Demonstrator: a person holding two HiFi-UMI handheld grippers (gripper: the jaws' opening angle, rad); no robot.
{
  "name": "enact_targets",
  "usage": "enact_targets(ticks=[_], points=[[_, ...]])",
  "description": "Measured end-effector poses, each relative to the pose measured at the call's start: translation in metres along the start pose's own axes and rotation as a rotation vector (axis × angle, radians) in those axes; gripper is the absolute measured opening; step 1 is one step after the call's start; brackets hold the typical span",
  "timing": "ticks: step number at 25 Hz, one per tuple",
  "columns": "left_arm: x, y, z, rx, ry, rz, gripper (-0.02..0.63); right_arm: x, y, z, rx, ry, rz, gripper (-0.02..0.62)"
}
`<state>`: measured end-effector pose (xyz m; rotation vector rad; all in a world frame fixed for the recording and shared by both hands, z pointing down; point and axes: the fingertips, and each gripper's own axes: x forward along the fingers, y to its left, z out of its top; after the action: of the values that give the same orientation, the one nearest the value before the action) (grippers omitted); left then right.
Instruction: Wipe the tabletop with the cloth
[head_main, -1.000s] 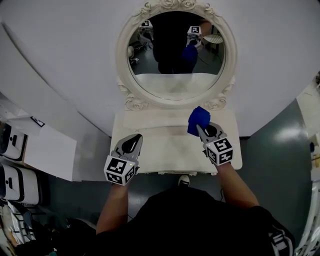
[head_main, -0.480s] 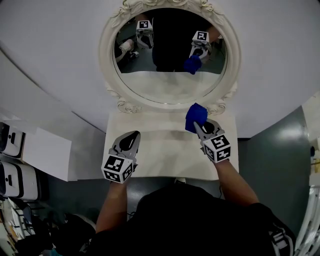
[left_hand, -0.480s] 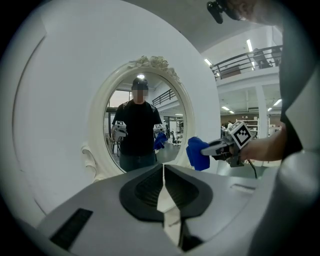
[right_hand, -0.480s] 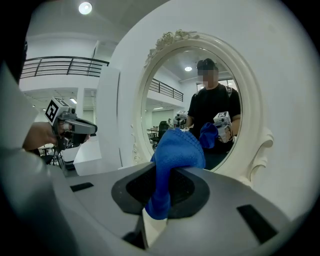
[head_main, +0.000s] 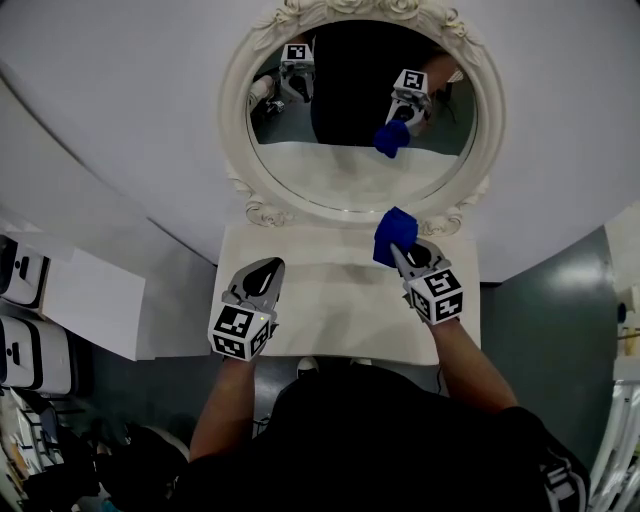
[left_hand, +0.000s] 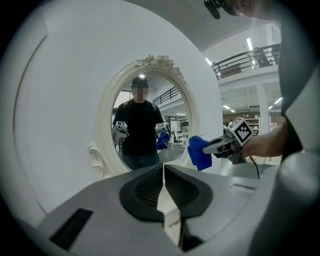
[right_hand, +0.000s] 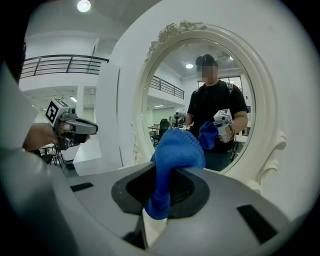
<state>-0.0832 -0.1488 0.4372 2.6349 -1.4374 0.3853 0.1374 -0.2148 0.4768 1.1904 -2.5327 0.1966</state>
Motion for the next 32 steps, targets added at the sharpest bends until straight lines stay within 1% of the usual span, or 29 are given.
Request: enact_targets(ticks=[7,10,13,17,21,25,29,32], points=[[-0.007,0.026,-0.004,0.003,-0.002,-0.019,0.017,0.020,0.014,-0.004,0.017,0.036,-0.013,0.040],[-0.014,0.041,-0.008,-0.005,-0.004,-0.005,0.017,0.036,0.022,-0.015,0.034,0.071,-0.004,0.040],[-0.026,0.059,-0.017,-0.009,-0.006,0.027,0.017,0.057,0.036,-0.025,0.054,0.102,0.029,0.040],[-0.045,0.081,-0.031,-0.023,0.000,0.076,0.017,0.093,0.065,-0.040,0.039,0.145,0.098,0.040],[-0.068,0.103,-0.047,-0.053,0.011,0.124,0.017,0.135,0.107,-0.056,0.046,0.199,0.191,0.040],[-0.096,0.128,-0.066,-0.085,0.029,0.189,0.018,0.178,0.160,-0.086,0.033,0.284,0.302,0.040],[-0.123,0.149,-0.087,-0.118,0.050,0.253,0.017,0.210,0.204,-0.120,0.022,0.374,0.384,0.040],[-0.145,0.163,-0.102,-0.142,0.066,0.298,0.018,0.230,0.239,-0.138,-0.021,0.427,0.451,0.040]])
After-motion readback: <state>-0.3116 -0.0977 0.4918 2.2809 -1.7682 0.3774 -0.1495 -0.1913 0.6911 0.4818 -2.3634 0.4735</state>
